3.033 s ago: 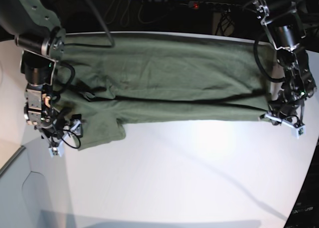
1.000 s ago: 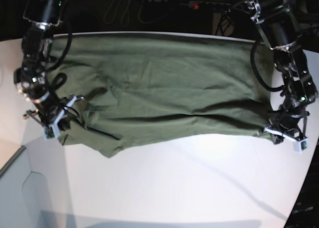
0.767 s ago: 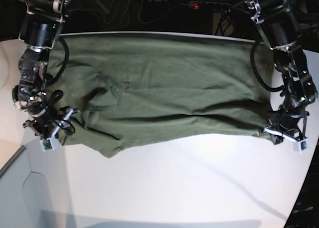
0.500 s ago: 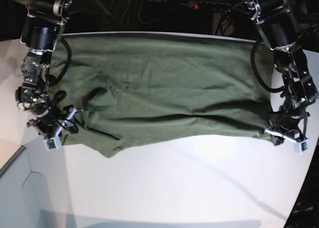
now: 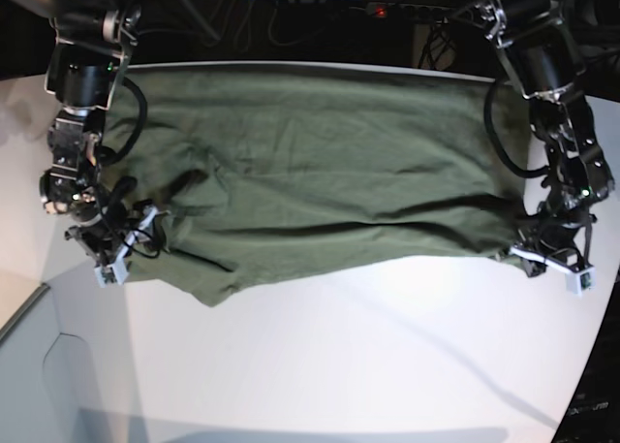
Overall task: Layout the t-shirt on the table in an organized manner, then fold the t-shirt properly
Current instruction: 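Grasp the folded edge corners with both grippers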
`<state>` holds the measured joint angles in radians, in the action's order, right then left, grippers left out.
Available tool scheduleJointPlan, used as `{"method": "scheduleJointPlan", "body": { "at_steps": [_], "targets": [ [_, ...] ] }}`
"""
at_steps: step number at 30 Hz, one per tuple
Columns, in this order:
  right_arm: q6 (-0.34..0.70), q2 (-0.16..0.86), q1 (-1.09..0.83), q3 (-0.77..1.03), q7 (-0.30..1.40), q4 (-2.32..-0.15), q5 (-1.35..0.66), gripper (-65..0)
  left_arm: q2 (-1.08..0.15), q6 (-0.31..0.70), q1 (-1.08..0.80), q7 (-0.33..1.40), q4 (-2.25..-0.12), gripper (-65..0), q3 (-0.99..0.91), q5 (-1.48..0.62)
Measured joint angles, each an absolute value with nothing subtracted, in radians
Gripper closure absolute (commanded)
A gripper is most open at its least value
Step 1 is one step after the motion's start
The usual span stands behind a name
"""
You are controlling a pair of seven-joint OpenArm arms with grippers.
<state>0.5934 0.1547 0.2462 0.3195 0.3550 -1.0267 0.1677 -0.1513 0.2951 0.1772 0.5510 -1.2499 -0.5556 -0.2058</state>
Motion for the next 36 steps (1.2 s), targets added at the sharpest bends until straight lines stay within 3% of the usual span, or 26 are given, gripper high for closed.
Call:
{"method": "scheduleJointPlan", "body": {
  "at_steps": [10, 13, 21, 36],
  "targets": [
    [0.594, 0.154, 0.24, 0.319, 0.363, -1.023, 0.168, -11.8, -0.152, 0.295, 0.177, 0.551, -1.25, -0.1, -0.559, -0.206],
    [0.594, 0.154, 0.241, 0.319, 0.363, -1.023, 0.168, -0.5, -0.152, 0.295, 0.178, 0.551, -1.25, -0.1, -0.559, -0.206],
    [0.592, 0.159, 0.272, 0.326, 0.364, -1.036, 0.168, 0.0, -0.152, 0.295, 0.178, 0.551, -1.253, -0.1, -0.559, -0.206],
    [0.593, 0.137, 0.05, 0.33, 0.375, -1.579, 0.168, 0.0, -0.153, 0.295, 0.191, 0.551, -1.264, -0.1, -0.559, -0.206]
  ]
}}
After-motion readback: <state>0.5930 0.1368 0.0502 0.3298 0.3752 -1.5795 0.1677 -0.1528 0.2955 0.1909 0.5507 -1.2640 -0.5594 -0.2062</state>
